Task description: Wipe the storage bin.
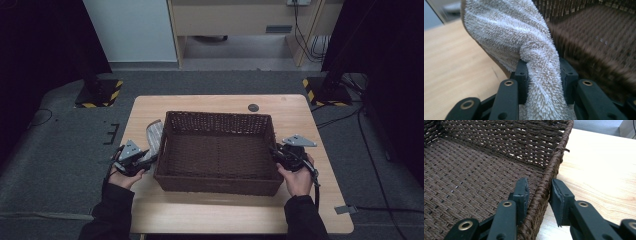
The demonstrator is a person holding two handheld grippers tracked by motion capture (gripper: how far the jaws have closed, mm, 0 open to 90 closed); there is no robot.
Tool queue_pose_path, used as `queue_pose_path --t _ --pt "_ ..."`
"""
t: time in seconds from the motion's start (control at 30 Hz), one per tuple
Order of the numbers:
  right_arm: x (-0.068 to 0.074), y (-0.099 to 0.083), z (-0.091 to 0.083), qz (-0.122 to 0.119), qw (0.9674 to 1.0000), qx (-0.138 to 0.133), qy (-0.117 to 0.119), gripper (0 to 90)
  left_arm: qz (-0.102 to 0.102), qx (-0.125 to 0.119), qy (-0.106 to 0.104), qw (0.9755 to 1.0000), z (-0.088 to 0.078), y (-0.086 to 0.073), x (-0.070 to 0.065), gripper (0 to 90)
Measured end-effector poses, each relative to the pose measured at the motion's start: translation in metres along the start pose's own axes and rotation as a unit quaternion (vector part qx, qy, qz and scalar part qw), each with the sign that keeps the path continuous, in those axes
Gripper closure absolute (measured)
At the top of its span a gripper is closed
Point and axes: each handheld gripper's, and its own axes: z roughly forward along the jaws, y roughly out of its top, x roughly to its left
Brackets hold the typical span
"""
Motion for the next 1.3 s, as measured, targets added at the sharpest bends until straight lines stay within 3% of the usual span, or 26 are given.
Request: queue_pose_path --t 0.13,0.3,0.37,0.5,0.6,0.73,0.9,1.1,1.3 --pt "0.000 0.000 0.000 0.000 1.0000 0.000 0.000 68.0 -0.002 0.040 0.003 0.9992 0.015 -0.011 -0.003 65.6" --pt "0.000 0.000 0.000 -0.002 1.0000 0.001 0.001 68.0 -0.024 0.037 -0.004 0.9990 0.013 -0.015 0.002 65.6" --pt "0.000 0.000 0.000 0.000 1.0000 0.001 -0.001 68.0 -0.031 0.028 -0.004 0.9991 0.009 -0.013 0.004 65.6" --pt "0.001 0.001 0.000 -0.002 1.0000 0.002 -0.003 68.4 -0.038 -0.048 -0.001 0.9981 -0.028 0.003 0.009 65.5" --pt "0.001 0.001 0.000 -0.005 1.0000 0.004 -0.004 68.6 -0.028 -0.062 -0.012 0.9976 -0.042 0.009 0.005 65.4" --pt "0.001 0.001 0.000 -0.005 1.0000 0.003 -0.004 68.5 -0.010 -0.043 -0.020 0.9988 -0.038 0.004 -0.004 65.4" --pt "0.001 0.001 0.000 -0.005 1.0000 0.003 -0.003 68.5 -0.010 -0.015 -0.023 0.9996 -0.026 -0.003 -0.006 65.4" --pt "0.001 0.001 0.000 -0.003 1.0000 0.002 -0.002 68.4 0.003 0.063 -0.015 0.9979 0.004 -0.021 -0.012 65.3" --pt "0.000 0.000 0.000 -0.002 1.0000 0.001 -0.001 68.3 -0.020 0.050 -0.017 0.9984 0.000 -0.023 -0.006 65.4"
